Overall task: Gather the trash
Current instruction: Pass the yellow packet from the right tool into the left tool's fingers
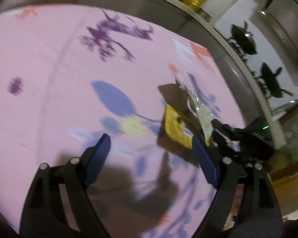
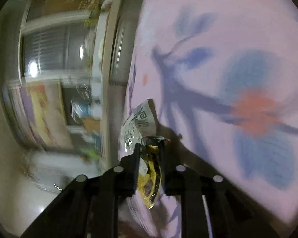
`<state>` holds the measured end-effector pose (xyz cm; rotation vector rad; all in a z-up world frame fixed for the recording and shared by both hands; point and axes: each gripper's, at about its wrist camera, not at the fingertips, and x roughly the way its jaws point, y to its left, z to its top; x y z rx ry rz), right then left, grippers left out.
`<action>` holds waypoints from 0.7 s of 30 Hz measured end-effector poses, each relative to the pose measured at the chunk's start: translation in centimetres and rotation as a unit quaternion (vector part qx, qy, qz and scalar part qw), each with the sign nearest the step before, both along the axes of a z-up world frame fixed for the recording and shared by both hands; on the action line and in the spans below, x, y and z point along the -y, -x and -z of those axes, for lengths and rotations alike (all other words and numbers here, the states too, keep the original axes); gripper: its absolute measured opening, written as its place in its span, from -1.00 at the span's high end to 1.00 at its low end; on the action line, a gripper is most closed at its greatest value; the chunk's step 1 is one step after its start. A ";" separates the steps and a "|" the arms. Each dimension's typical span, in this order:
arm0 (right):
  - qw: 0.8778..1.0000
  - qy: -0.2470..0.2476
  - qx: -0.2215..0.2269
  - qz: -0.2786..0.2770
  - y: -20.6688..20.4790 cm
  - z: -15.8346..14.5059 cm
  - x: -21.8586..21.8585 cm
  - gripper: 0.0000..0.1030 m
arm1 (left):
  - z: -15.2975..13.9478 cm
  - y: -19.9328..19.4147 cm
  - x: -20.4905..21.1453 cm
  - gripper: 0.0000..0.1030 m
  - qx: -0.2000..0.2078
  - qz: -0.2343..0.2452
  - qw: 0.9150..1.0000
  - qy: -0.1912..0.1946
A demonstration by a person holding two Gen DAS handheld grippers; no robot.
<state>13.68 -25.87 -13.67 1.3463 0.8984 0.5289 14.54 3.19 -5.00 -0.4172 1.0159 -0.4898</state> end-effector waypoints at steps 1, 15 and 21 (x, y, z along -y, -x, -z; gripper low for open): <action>1.000 -0.010 -0.007 0.014 0.5 0.1 0.7 0.71 | 0.2 0.1 0.4 -0.56 -0.008 0.007 1.000 0.017; 0.998 -0.063 0.000 0.019 1.7 1.5 0.9 0.71 | 2.8 -1.7 5.9 0.91 -0.093 0.043 0.990 0.092; 0.993 0.096 0.061 0.029 2.7 -1.8 2.4 0.69 | 3.4 -1.3 5.3 1.00 -0.089 0.035 0.993 0.066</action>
